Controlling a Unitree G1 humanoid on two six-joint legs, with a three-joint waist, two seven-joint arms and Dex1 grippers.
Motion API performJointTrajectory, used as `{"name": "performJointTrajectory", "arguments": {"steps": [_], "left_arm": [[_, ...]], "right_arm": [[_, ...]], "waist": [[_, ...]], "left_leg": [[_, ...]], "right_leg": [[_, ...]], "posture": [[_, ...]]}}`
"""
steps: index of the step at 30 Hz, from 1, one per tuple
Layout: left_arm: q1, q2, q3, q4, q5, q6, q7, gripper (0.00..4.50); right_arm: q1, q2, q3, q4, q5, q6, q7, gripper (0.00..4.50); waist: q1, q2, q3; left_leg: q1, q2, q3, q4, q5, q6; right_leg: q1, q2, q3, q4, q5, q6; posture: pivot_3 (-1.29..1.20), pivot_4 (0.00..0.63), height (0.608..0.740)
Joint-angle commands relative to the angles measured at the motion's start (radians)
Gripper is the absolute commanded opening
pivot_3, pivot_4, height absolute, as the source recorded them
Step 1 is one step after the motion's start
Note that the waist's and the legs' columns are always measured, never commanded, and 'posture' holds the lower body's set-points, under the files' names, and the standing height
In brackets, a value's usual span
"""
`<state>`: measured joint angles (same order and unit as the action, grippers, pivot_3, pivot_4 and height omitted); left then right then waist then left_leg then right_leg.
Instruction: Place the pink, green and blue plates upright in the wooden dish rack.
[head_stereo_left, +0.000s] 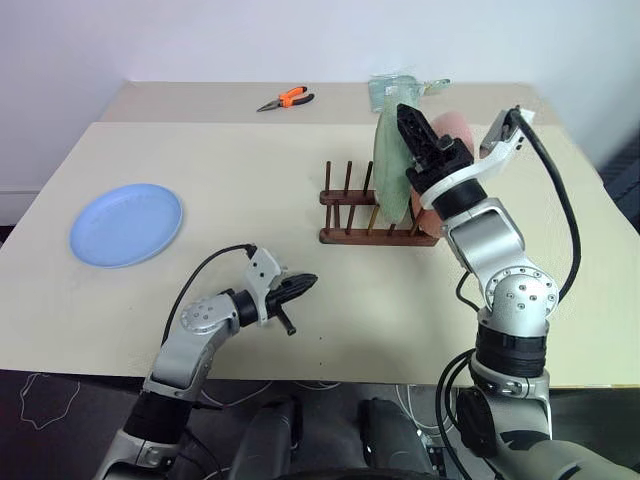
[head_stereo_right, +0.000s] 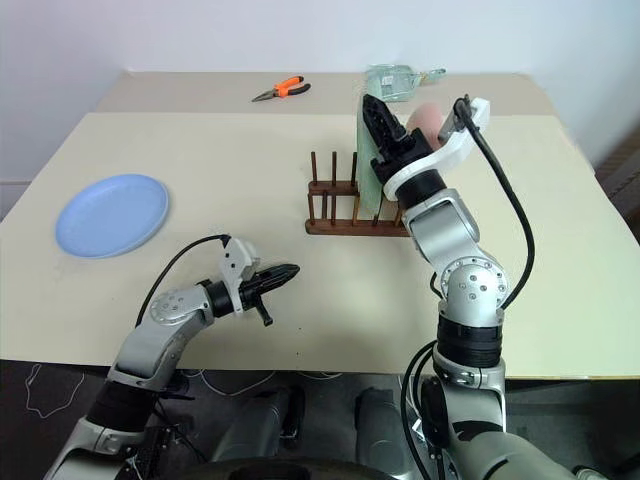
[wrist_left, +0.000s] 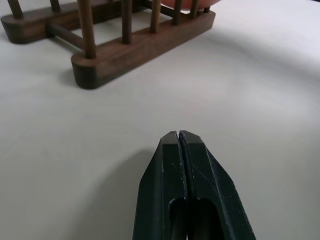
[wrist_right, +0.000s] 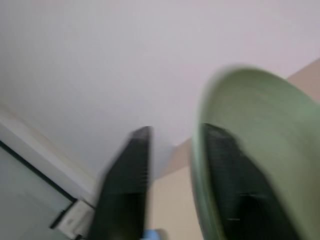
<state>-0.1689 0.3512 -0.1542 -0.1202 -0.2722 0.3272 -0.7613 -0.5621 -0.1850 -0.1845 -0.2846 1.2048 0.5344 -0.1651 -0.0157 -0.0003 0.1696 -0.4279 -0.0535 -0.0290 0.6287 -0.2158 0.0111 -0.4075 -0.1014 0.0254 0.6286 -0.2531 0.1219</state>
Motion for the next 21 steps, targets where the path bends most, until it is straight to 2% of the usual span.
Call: {"name": "performJointTrajectory", "arguments": {"steps": [1,2,4,9,12,13,14,17,21], "left_arm": [[0.002,0.01,0.009,-0.054,-0.036,0.027,-0.016,0.52],[0.003,0.012,0.011,-0.06,-0.045,0.034,-0.022,0.84],[0.005,0.015,0.016,-0.071,-0.058,0.041,-0.026,1.83],[-0.017,0.003,0.08,-0.079,-0.047,0.0,0.045,4.44],[-0.035,-0.02,0.159,-0.076,-0.065,-0.021,0.118,4.44],[-0.05,-0.037,0.211,-0.061,-0.051,-0.05,0.191,4.44],[-0.07,-0.054,0.266,-0.033,-0.024,-0.075,0.282,4.48],[-0.143,-0.062,0.426,0.061,0.091,-0.101,0.594,4.48],[-0.21,-0.053,0.63,0.123,0.161,-0.009,0.939,4.48]], "right_arm": [[-0.044,-0.04,0.015,-0.025,-0.089,-0.001,0.056,3.61],[-0.051,-0.056,0.024,-0.025,-0.124,-0.003,0.075,4.14],[-0.062,-0.074,0.033,-0.026,-0.172,-0.008,0.101,4.16],[-0.125,-0.23,0.104,-0.05,-0.429,-0.061,0.257,4.16],[-0.149,-0.3,0.146,-0.059,-0.53,-0.095,0.37,4.16],[-0.153,-0.336,0.177,-0.077,-0.566,-0.108,0.437,4.16],[-0.155,-0.368,0.211,-0.099,-0.595,-0.115,0.5,4.33],[-0.144,-0.423,0.314,-0.156,-0.673,-0.137,0.643,4.33],[-0.103,-0.43,0.429,-0.167,-0.801,-0.187,0.74,4.33]], "waist": [[0.0,0.0,0.0],[0.0,0.0,0.0],[0.0,0.0,0.0],[0.002,0.0,0.0],[0.003,0.0,0.001],[0.003,-0.001,0.001],[0.004,-0.001,0.002],[0.001,-0.004,0.003],[0.002,-0.008,0.004]], "left_leg": [[0.0,0.0,0.0,0.0,0.0,0.0],[0.0,0.0,0.0,0.0,0.0,0.0],[0.0,0.0,0.0,0.0,0.0,0.0],[0.0,0.0,0.0,0.0,0.0,0.0],[0.0,0.0,0.0,0.0,0.0,0.0],[0.0,0.0,0.0,0.0,0.0,0.0],[0.0,0.0,0.0,0.0,0.0,0.0],[0.0,0.0,0.0,0.001,0.0,0.0],[0.0,0.001,0.0,0.001,0.0,0.0]], "right_leg": [[0.0,0.0,0.0,0.0,0.0,0.0],[0.0,0.0,0.0,0.0,0.0,0.0],[0.0,0.0,0.0,0.0,0.0,0.0],[0.0,0.0,0.0,-0.001,0.0,0.0],[0.0,0.0,0.0,-0.001,0.0,0.0],[0.0,0.0,-0.001,-0.001,0.0,0.0],[0.0,0.0,-0.001,-0.001,0.0,0.0],[0.0,0.001,-0.001,-0.001,0.002,0.003],[0.0,0.004,-0.001,0.0,0.002,0.004]], "posture": [[0.0,0.15,0.738],[0.0,0.15,0.738],[0.0,0.15,0.738],[0.0,0.15,0.738],[0.0,0.15,0.738],[0.0,0.15,0.738],[0.0,0.15,0.738],[0.0,0.15,0.738],[0.0,0.15,0.738]]}}
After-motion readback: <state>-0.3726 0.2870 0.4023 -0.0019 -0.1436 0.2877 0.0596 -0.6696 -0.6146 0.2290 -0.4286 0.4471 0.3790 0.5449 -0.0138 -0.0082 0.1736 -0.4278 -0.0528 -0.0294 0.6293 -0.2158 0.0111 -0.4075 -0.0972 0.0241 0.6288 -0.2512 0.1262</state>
